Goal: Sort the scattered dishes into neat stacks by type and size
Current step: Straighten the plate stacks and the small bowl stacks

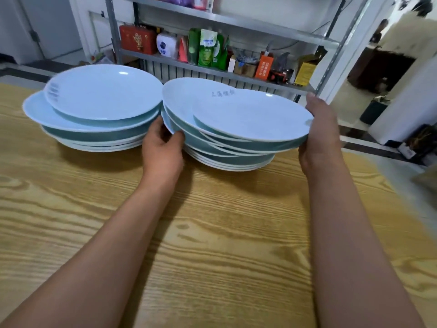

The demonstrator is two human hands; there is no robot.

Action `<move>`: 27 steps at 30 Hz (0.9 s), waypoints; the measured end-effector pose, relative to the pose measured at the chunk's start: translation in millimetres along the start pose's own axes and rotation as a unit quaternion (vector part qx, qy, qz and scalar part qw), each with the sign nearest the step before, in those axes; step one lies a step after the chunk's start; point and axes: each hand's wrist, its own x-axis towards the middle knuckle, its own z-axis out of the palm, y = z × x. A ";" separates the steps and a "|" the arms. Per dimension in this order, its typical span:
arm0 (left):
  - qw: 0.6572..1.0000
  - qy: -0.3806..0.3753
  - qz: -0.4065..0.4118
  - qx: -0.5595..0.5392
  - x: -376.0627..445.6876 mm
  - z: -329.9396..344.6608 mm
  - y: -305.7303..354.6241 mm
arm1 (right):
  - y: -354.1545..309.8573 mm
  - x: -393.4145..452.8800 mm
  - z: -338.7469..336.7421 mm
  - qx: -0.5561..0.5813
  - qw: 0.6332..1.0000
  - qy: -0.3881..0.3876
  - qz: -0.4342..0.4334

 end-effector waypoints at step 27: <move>0.999 0.039 0.032 0.020 -15.6 3.2 7.3 | -2.1 1.1 -6.3 -0.126 0.990 0.066 -0.008</move>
